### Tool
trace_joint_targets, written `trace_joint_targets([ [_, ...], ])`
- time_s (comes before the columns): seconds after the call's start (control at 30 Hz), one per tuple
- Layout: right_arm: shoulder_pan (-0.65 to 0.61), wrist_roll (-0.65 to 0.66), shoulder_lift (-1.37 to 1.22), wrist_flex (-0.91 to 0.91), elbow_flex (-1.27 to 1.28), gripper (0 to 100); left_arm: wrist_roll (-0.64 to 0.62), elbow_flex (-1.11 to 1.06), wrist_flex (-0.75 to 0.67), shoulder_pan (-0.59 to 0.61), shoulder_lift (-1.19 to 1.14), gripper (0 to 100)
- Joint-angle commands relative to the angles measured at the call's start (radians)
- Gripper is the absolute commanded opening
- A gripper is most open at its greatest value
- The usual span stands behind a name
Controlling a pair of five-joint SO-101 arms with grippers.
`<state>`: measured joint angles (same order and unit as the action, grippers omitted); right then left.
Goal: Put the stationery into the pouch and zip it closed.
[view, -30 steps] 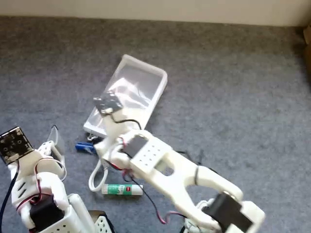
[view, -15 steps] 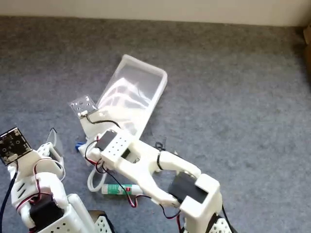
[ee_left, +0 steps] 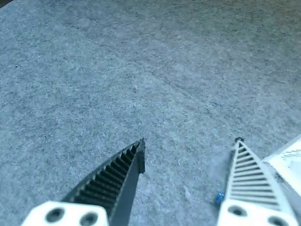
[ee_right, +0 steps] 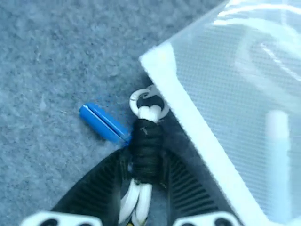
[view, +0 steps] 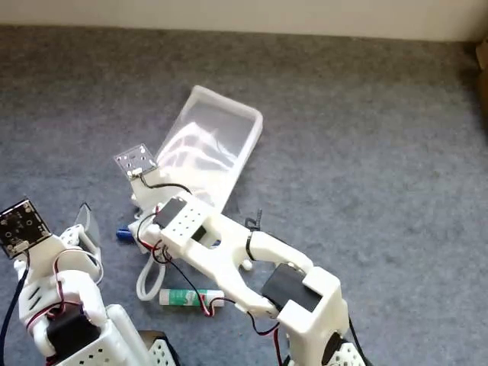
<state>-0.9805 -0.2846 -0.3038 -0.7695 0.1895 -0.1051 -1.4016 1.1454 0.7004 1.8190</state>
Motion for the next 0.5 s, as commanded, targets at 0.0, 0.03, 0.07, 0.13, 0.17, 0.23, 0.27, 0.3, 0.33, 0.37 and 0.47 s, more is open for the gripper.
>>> trace_joint_targets([
  [0.0,0.03,0.032,0.133,-0.059,-0.048,0.4,-0.009,0.01,0.003,0.002,0.005,28],
  [0.03,0.038,0.032,0.17,-0.077,-0.047,0.4,-0.009,0.01,0.003,0.002,0.005,28],
  [0.07,0.045,0.032,0.208,-0.091,-0.047,0.4,-0.009,0.01,0.003,0.001,0.005,28],
  [0.13,0.064,0.032,0.274,-0.127,-0.041,0.4,-0.009,0.01,0.003,0.001,0.005,28],
  [0.17,0.077,0.034,0.303,-0.145,-0.028,0.4,-0.009,0.01,0.003,-0.001,0.004,28],
  [0.23,0.097,0.034,0.36,-0.16,0.004,0.4,-0.005,0.01,0.003,-0.022,0.004,28],
  [0.27,0.108,0.041,0.39,-0.162,0.028,0.4,-0.005,0.01,0.003,-0.044,0.004,28],
  [0.3,0.114,0.061,0.417,-0.162,0.054,0.4,-0.003,0.01,0.005,-0.061,0.004,28],
  [0.33,0.119,0.087,0.444,-0.157,0.09,0.4,-0.003,0.01,0.005,-0.079,0.004,28],
  [0.37,0.125,0.107,0.473,-0.156,0.122,0.4,-0.003,0.013,0.005,-0.096,0.004,28],
  [0.47,0.148,0.129,0.565,-0.154,0.209,0.4,0.012,0.019,0.003,-0.136,0.004,28],
])
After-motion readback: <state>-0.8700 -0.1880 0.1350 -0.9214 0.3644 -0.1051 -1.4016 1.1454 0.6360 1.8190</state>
